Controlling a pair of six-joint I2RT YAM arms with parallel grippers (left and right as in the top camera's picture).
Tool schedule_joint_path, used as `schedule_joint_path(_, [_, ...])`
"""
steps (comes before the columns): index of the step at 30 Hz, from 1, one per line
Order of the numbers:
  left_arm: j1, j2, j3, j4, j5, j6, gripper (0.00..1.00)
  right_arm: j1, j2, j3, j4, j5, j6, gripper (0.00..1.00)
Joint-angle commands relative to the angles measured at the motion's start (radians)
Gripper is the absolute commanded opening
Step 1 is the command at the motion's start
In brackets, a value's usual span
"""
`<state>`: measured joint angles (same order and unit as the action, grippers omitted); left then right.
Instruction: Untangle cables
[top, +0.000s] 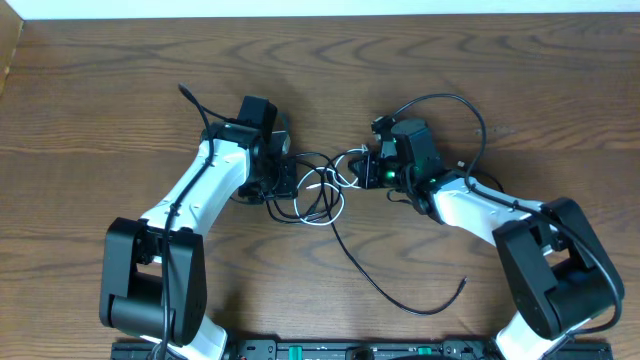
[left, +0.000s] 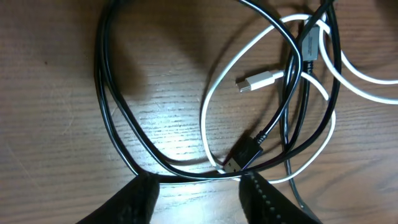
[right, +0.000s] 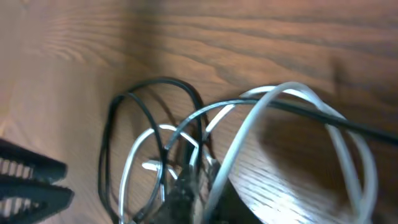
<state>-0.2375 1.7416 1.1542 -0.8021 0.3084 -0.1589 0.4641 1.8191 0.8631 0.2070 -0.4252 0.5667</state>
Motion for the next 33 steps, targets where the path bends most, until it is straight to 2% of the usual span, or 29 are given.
schedule_joint_path(1, [-0.002,0.011,-0.005,0.003,-0.008,0.005,0.51,0.01,-0.024,0.013,-0.005,-0.089,-0.052,0.01])
schedule_joint_path(5, [-0.003,0.011,-0.005,0.003,-0.007,0.005,0.52,-0.021,-0.138,0.045,-0.218,-0.13,-0.218,0.01])
schedule_joint_path(8, [-0.003,0.011,-0.005,0.003,-0.007,0.005,0.53,-0.055,-0.24,0.081,-0.271,-0.246,-0.274,0.01])
schedule_joint_path(11, [-0.003,0.011,-0.005,0.003,-0.007,0.005,0.53,-0.122,-0.373,0.127,-0.236,-0.377,-0.271,0.01])
schedule_joint_path(16, [-0.003,0.011,-0.005,0.002,-0.007,0.004,0.53,-0.254,-0.612,0.201,-0.176,-0.405,-0.245,0.01])
schedule_joint_path(26, [-0.003,0.011,-0.005,0.002,-0.006,0.004,0.53,-0.328,-0.747,0.204,0.003,-0.404,-0.159,0.01])
schedule_joint_path(29, [-0.003,0.011,-0.005,0.001,0.022,0.004,0.58,-0.328,-0.739,0.204,-0.008,-0.393,-0.159,0.01])
schedule_joint_path(32, [-0.003,0.011,-0.005,0.011,0.172,0.012,0.75,-0.328,-0.712,0.204,-0.024,-0.386,-0.159,0.01])
schedule_joint_path(33, [-0.004,0.011,-0.005,0.018,0.219,0.027,0.77,-0.328,-0.706,0.204,-0.028,-0.385,-0.159,0.01])
